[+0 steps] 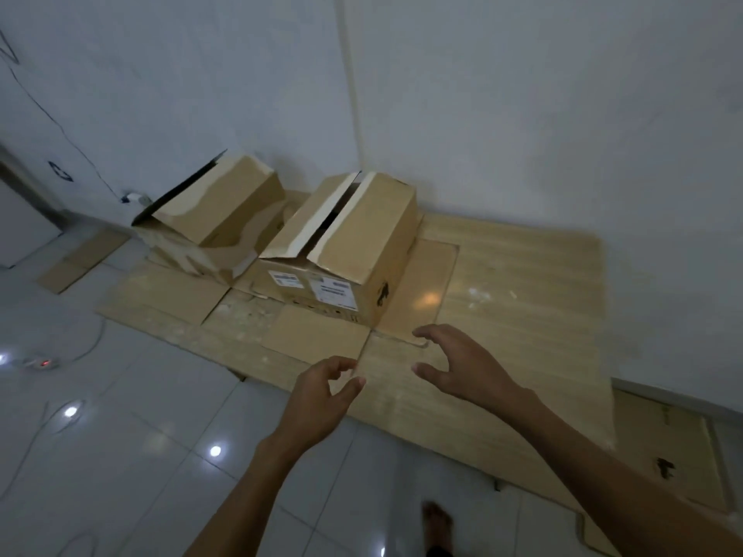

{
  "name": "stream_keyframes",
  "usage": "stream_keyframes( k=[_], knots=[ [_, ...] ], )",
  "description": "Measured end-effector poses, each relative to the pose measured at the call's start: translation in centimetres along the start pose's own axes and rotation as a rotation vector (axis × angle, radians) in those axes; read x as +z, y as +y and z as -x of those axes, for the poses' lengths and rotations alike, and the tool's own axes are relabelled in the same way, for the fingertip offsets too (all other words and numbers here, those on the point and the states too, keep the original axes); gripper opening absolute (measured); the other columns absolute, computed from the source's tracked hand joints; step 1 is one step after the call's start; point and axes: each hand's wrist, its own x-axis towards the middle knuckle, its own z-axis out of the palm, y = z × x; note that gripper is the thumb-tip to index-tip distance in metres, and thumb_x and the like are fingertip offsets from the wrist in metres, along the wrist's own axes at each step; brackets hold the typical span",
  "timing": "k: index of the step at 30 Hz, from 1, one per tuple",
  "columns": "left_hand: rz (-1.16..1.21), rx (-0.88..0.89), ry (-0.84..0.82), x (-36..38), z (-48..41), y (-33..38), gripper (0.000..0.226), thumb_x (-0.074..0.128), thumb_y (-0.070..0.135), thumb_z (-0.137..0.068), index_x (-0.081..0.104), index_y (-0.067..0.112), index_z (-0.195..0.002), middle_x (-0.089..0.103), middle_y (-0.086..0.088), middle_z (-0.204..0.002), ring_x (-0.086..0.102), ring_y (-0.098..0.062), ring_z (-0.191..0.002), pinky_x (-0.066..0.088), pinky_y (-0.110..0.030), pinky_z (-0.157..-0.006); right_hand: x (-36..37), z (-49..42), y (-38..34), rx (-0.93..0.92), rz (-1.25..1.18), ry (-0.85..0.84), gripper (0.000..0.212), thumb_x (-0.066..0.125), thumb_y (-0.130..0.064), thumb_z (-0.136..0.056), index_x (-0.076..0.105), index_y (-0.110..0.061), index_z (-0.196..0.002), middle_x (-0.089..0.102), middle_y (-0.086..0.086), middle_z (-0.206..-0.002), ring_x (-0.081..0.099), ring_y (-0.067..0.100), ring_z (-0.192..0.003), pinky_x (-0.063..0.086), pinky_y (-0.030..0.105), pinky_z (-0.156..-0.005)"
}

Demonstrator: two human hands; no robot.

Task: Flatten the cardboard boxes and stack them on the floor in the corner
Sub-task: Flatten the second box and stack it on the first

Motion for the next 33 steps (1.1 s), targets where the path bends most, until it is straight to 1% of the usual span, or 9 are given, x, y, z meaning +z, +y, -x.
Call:
stream_keyframes(
  k=[4,9,13,16,21,26,28,30,33],
  knots=[
    [-0.024,-0.008,0.067,-3.3,-5.2,-2.1,0.024,0.067,0.028,-0.087,0.067,0.019,-0.109,0.065,0.007,-0.106,0.058,-0.009,-0.103,0.041,-0.014,-0.072,1.5,-6.6,-1.9,-0.037,0.029,0.020,0.053,0.061,-0.039,-0.085,0.047,-0.019,-0.132,0.050,0.002,-0.133,0.046,0.020,-0.121,0.041,0.033,-0.095],
    [-0.028,0.081,0.134,-6.4,-10.8,-3.8,0.015,0.067,0.025,-0.086,0.070,0.019,-0.098,0.067,0.011,-0.094,0.060,-0.004,-0.090,0.040,-0.007,-0.070,3.5,-12.8,-4.3,-0.093,0.106,0.103,0.056,0.063,-0.040,-0.074,0.057,-0.011,-0.121,0.058,0.011,-0.119,0.057,0.029,-0.106,0.051,0.041,-0.083],
    [-0.094,0.308,0.149,-9.1,-15.5,-5.7,0.004,0.067,0.024,-0.083,0.068,0.022,-0.086,0.063,0.012,-0.082,0.053,-0.002,-0.080,0.044,-0.019,-0.073,5.1,-16.6,-6.4,-0.058,0.185,0.198,0.057,0.065,-0.038,-0.070,0.059,-0.008,-0.118,0.058,0.018,-0.122,0.058,0.034,-0.109,0.052,0.046,-0.084],
    [-0.135,0.419,0.131,-11.3,-19.2,-6.5,0.022,0.061,0.035,-0.080,0.068,0.016,-0.089,0.059,0.002,-0.086,0.054,-0.011,-0.081,0.047,-0.029,-0.073,6.6,-18.4,-8.1,0.034,0.238,0.259,0.058,0.064,-0.041,-0.071,0.057,-0.012,-0.121,0.055,0.017,-0.127,0.055,0.034,-0.112,0.050,0.045,-0.087],
    [-0.243,0.554,0.045,-13.3,-24.5,-7.0,0.033,0.066,0.033,-0.073,0.066,0.016,-0.101,0.056,-0.002,-0.097,0.055,-0.020,-0.090,0.050,-0.039,-0.075,8.5,-21.1,-10.7,0.156,0.313,0.309,0.058,0.070,-0.034,-0.073,0.053,-0.013,-0.125,0.052,0.015,-0.131,0.051,0.032,-0.119,0.046,0.044,-0.091],
    [-0.300,0.697,-0.082,-13.0,-27.7,-7.4,0.037,0.071,0.033,-0.074,0.064,0.014,-0.104,0.057,-0.006,-0.104,0.055,-0.025,-0.095,0.050,-0.039,-0.077,9.2,-23.8,-11.7,0.232,0.452,0.367,0.048,0.069,-0.022,-0.071,0.058,-0.011,-0.116,0.061,0.014,-0.117,0.060,0.032,-0.104,0.053,0.042,-0.078],
    [-0.318,0.730,-0.111,-12.9,-28.6,-7.5,0.037,0.070,0.032,-0.074,0.064,0.013,-0.105,0.058,-0.007,-0.107,0.054,-0.025,-0.099,0.049,-0.039,-0.080,8.9,-24.4,-11.8,0.207,0.534,0.379,0.042,0.065,-0.017,-0.071,0.059,-0.011,-0.112,0.062,0.014,-0.114,0.062,0.031,-0.099,0.054,0.043,-0.074],
    [-0.321,0.751,-0.139,-12.8,-29.3,-7.6,0.040,0.065,0.037,-0.074,0.064,0.013,-0.106,0.058,-0.008,-0.111,0.052,-0.024,-0.104,0.047,-0.037,-0.083,8.2,-24.4,-11.9,0.143,0.619,0.465,0.032,0.059,-0.015,-0.078,0.059,-0.012,-0.110,0.063,0.014,-0.113,0.062,0.031,-0.098,0.054,0.042,-0.074],
    [-0.317,0.824,-0.186,-12.5,-30.1,-7.1,0.043,0.059,0.040,-0.074,0.063,0.013,-0.107,0.057,-0.011,-0.120,0.048,-0.024,-0.113,0.043,-0.039,-0.090,6.4,-23.3,-11.1,0.120,0.663,0.722,0.026,0.048,-0.014,-0.085,0.056,-0.011,-0.110,0.062,0.016,-0.118,0.058,0.031,-0.107,0.048,0.042,-0.084]
  ],
)
